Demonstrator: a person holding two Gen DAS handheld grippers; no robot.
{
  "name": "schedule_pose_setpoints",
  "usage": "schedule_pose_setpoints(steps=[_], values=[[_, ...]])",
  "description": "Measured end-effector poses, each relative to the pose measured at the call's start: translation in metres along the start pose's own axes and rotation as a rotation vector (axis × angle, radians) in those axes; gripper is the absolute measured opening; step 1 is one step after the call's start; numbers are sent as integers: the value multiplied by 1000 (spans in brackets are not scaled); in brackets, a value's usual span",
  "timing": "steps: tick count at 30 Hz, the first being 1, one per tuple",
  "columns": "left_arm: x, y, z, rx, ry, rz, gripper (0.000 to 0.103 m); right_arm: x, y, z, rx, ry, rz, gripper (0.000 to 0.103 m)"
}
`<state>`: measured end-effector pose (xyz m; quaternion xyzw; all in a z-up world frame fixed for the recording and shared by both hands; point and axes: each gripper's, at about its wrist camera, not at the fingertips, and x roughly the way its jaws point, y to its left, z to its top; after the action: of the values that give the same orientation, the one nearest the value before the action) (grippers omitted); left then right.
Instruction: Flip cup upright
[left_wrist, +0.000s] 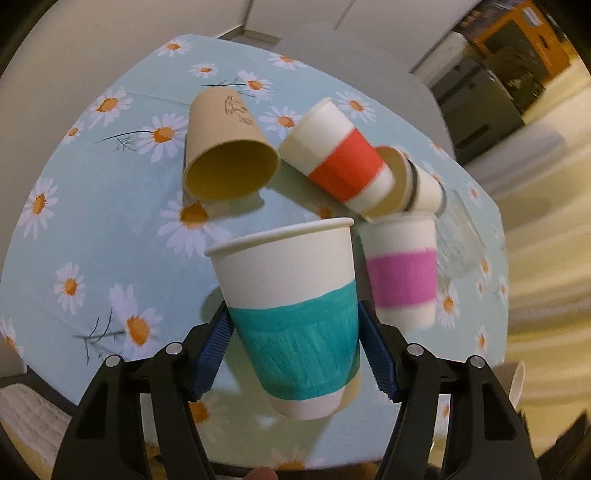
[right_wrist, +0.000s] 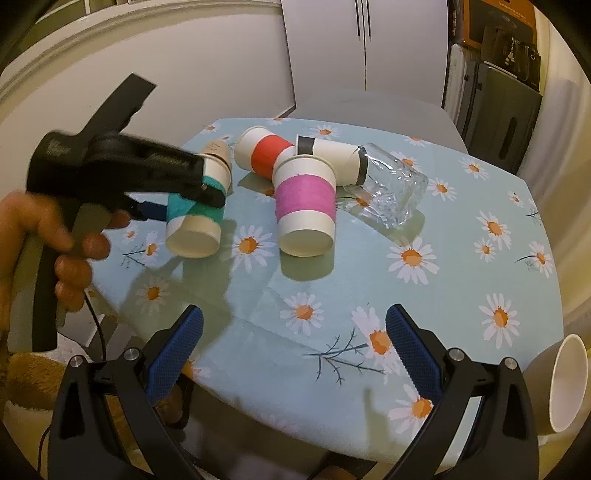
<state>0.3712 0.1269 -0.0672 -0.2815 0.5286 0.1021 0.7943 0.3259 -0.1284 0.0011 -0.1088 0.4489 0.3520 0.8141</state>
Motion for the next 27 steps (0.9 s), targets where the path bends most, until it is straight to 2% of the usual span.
schedule_pose_setpoints(steps=[7,13,27], values=[[-20,6,-44,83,5,-53,65,-11,-4,-10,18,0,8,98],[-14,0,-67,144,47,-97,65,-9,-12,-18,47,33,-1,98],[22,-51,-67,355,126,-55,65,10,-22,-27,47,128,-16,98]])
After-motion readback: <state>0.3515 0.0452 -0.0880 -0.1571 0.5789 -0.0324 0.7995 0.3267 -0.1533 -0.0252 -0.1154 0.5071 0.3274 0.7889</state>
